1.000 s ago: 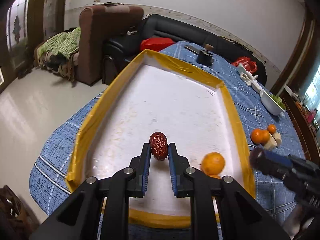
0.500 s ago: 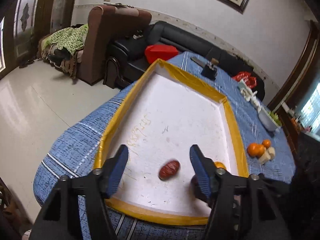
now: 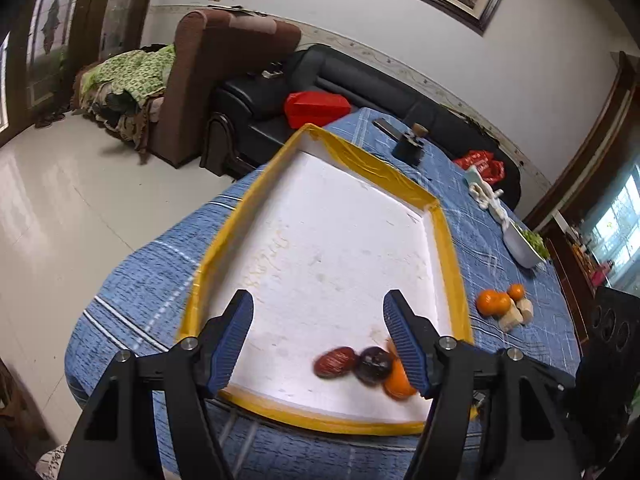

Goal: Organize fruits
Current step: 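Carry the date and plum over the tray and release both into it, then grasp a white yam piece with the right gripper while the left gripper grasps a dark plum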

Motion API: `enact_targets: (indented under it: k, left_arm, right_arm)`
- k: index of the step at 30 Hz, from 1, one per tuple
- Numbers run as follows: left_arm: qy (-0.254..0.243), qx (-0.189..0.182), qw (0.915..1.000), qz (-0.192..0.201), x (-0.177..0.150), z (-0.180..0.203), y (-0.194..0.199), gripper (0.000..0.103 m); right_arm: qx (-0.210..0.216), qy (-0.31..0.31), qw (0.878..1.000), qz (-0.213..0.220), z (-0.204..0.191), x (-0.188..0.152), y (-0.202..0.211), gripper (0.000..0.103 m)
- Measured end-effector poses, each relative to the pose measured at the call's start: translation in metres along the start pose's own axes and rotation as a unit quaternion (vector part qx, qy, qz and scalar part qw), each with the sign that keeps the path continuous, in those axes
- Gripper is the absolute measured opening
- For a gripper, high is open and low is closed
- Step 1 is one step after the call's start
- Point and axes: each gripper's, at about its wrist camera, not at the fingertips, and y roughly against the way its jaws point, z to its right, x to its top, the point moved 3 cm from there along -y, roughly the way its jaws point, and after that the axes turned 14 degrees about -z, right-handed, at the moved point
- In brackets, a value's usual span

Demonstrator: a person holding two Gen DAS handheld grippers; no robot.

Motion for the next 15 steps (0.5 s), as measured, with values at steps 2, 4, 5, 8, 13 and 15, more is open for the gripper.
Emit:
enact_targets:
  k: [2,4,5,8,13,15]
  left_arm:
    - [-0.011,-0.001,0.9999,0.005,-0.002,0.010,0.006,0.069]
    - [-0.024,0.000,0.9996,0.015,-0.005,0.023,0.014,0.076]
    - [-0.029,0.000,0.9994,0.020,-0.006,0.028,0.016,0.078]
    - [-0.052,-0.007,0.9984,0.022,-0.010,0.049,0.019,0.079]
    - [-0.108,-0.021,0.9939,-0.003,-0.019,0.099,0.002,0.079]
    - [-0.132,-0.023,0.9910,-0.013,-0.024,0.119,-0.006,0.079]
  right_arm:
    - [-0.004,-0.025,1.000,0.015,0.020,-0.009,0.015,0.046]
    - [-0.012,-0.052,0.998,0.030,0.044,-0.020,0.032,0.047]
    - [-0.020,-0.067,0.997,0.036,0.058,-0.026,0.041,0.047]
    - [-0.052,-0.117,0.990,0.051,0.107,-0.051,0.071,0.048]
    - [-0.092,-0.193,0.976,0.048,0.184,-0.079,0.104,0.048]
    - [-0.106,-0.206,0.971,0.050,0.203,-0.082,0.112,0.048]
